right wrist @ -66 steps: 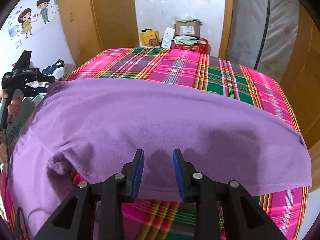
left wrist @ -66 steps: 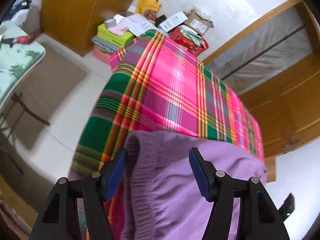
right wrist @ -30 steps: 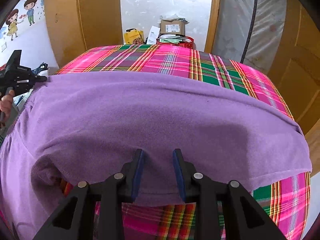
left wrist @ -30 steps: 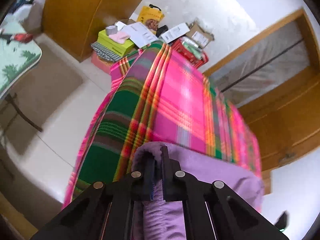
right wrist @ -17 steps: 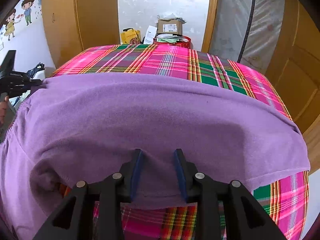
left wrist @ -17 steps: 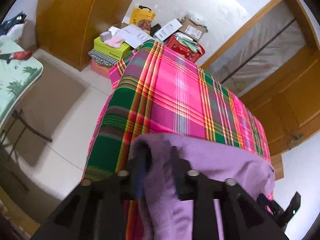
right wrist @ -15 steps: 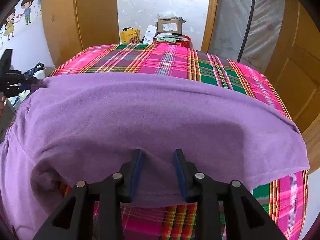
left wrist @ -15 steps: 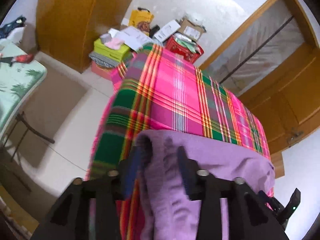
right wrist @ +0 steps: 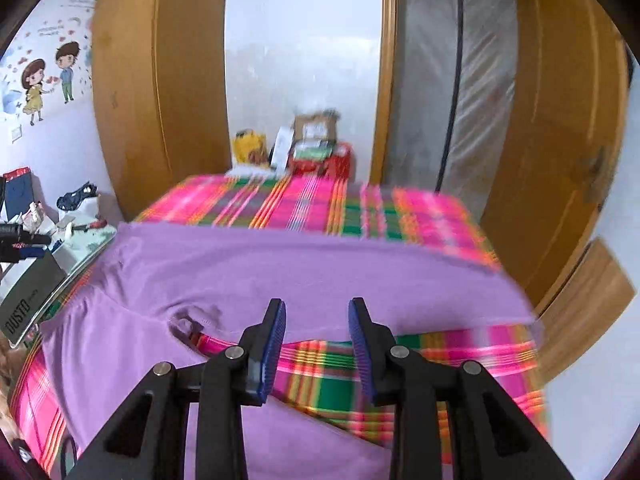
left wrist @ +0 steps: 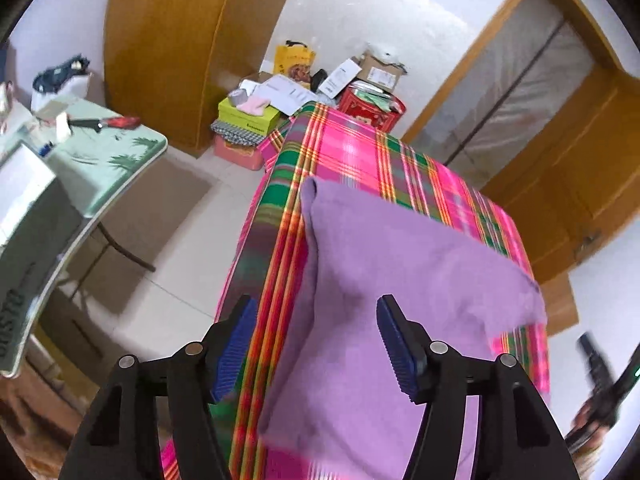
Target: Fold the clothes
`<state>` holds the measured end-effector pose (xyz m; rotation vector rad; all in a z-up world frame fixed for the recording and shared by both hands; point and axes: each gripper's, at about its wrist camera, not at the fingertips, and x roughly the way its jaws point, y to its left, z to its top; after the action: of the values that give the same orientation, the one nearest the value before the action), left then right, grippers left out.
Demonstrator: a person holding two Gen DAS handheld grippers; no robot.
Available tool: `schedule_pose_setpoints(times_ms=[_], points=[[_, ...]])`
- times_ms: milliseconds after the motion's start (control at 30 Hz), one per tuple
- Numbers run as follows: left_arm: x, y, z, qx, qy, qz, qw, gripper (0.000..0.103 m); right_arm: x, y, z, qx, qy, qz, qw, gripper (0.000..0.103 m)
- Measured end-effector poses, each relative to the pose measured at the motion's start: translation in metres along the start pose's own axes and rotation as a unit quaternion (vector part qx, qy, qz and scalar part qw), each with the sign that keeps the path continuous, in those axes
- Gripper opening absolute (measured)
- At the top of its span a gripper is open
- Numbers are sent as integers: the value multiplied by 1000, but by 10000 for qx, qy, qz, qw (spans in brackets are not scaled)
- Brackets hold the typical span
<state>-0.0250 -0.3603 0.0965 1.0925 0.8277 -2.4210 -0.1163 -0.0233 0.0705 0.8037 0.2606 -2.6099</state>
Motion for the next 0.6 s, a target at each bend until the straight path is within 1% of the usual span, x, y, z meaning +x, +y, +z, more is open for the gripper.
schedule_pose_setpoints(times_ms=[67, 133, 167, 200, 267, 333, 400, 500, 533, 600], points=[[-21, -2, -16, 156, -69, 133, 9998, 67, -38, -13, 4, -31, -242, -98, 9997, 33], [-34, -1, -31, 251, -159, 148, 9994, 69, -74, -26, 7, -34, -448, -293, 9986, 33], [-38, 0, -42, 309, -167, 119, 9993, 71, -89, -31, 8, -51, -550, -438, 9975, 36], [-39, 0, -50, 328, -152, 98, 9993, 72, -101, -33, 7, -97, -621, -563, 9964, 43], [-34, 0, -64, 284, -157, 42, 9995, 72, -109, -28, 2, -274, -558, -501, 9968, 50], [-21, -1, -79, 252, -102, 34, 9996, 72, -103, -17, -9, -461, -408, -284, 9977, 50], [-8, -1, -92, 175, -86, 24, 9998, 72, -84, -1, -26, -595, -235, -97, 9979, 50], [11, -1, -102, -81, 41, -185, 9998, 72, -42, 18, -56, -459, 277, 294, 9981, 50], [17, -3, -105, -118, 61, -173, 9998, 72, -27, 24, -67, -397, 460, 431, 9972, 50], [26, -10, -108, -6, 35, -15, 10000, 72, -8, 33, -82, -280, 693, 535, 9958, 50]])
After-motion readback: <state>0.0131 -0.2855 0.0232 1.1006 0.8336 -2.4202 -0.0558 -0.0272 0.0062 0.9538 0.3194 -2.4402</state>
